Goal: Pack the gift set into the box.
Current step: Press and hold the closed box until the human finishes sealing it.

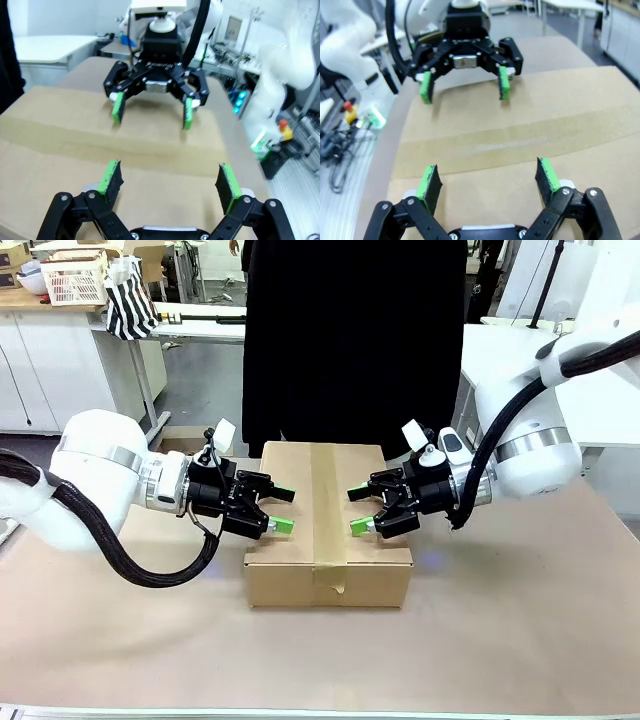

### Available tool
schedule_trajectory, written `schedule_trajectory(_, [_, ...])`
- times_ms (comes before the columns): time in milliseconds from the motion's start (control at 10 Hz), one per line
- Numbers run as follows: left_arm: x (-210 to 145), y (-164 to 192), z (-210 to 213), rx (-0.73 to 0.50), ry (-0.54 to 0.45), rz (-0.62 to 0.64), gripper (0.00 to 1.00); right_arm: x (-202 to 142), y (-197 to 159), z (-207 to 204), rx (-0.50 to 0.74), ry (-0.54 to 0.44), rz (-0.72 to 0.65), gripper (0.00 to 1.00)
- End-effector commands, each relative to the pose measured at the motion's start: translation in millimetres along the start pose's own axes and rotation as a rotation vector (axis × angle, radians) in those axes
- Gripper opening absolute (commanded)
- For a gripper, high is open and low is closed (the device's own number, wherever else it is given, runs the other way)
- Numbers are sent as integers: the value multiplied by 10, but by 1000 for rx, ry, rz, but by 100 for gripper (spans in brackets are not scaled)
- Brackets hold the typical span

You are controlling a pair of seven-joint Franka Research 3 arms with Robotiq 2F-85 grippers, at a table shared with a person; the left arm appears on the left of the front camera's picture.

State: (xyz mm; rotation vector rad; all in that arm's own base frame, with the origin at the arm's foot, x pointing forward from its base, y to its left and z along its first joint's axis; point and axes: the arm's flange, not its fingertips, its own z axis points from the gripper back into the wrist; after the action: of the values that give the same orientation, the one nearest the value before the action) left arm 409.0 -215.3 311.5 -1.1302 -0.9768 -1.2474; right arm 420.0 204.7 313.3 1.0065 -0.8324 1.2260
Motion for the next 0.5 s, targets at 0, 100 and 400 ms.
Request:
schedule_trajectory(0, [511,-290,274,-87,-112,256,100,531,176,422,61,25,-256,100])
schedule_trajectory(100, [694,-493,438,-166,-181,425,100,701,352,712,78,29,-366,100])
schedule_trajectory(400, [728,-1023,1117,-192,-177,826,100,663,866,1732,115,-54,-605,100])
